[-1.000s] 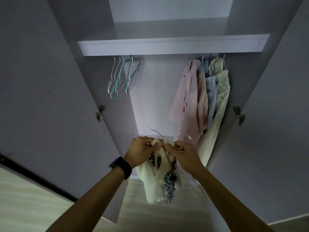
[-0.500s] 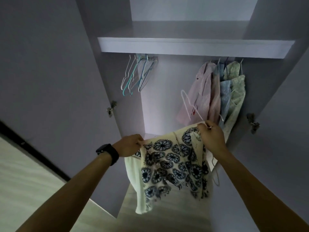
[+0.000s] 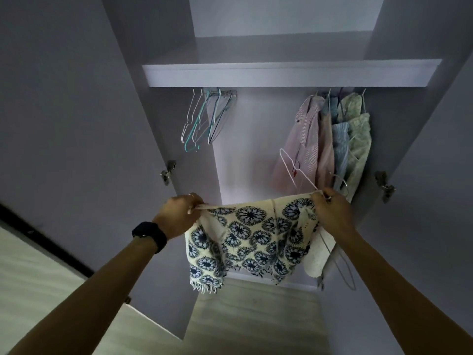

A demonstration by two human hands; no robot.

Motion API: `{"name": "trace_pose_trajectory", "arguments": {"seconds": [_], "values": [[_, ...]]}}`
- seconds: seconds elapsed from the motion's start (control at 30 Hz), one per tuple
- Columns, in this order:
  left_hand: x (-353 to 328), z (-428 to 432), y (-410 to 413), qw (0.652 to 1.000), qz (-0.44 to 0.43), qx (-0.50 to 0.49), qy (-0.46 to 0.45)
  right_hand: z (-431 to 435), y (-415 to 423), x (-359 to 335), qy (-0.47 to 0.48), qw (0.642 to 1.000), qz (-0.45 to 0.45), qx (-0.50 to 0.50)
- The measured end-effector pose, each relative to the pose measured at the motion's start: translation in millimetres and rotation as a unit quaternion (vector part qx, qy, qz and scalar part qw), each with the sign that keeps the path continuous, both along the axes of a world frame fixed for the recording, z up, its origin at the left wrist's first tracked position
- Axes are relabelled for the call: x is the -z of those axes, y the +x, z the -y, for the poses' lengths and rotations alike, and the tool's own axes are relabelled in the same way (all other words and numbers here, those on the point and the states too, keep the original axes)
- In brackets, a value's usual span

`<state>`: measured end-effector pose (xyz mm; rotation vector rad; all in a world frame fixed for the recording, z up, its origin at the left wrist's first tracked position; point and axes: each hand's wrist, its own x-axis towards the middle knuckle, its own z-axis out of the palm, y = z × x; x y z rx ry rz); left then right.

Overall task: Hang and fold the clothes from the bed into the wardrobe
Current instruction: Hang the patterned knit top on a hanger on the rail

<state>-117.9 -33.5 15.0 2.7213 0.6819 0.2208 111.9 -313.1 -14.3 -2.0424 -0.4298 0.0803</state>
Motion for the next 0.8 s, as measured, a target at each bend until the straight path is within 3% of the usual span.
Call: {"name": "trace_pose_trajectory", "arguments": {"seconds": [0.07, 0.17, 0.33, 0.4, 0.63, 0.8], "values": [[-4, -5, 1, 0.999, 0.040, -0.006, 0.008, 4, 2, 2, -0.020, 1.000, -0.011, -0.001], [-14, -7, 11, 1.000, 0.030, 0.003, 0.009, 8, 5, 9, -0.078, 0.996, -0.029, -0.012], [-32, 10, 35, 0.985, 0.039, 0.020, -0.165, 13, 6, 20, -0.129, 0.988, -0.075, -0.039], [-33, 15, 45, 0.979, 0.014, 0.022, -0.201, 16, 4, 19, -0.111, 0.988, -0.094, -0.051], [-10, 26, 75, 0.987, -0.018, -0.079, -0.139, 54, -25, 10, 0.020, 0.993, -0.092, -0.073], [-11, 44, 87, 0.967, 0.008, -0.123, -0.222, 67, -52, 17, 0.012, 0.988, -0.100, -0.118]]}}
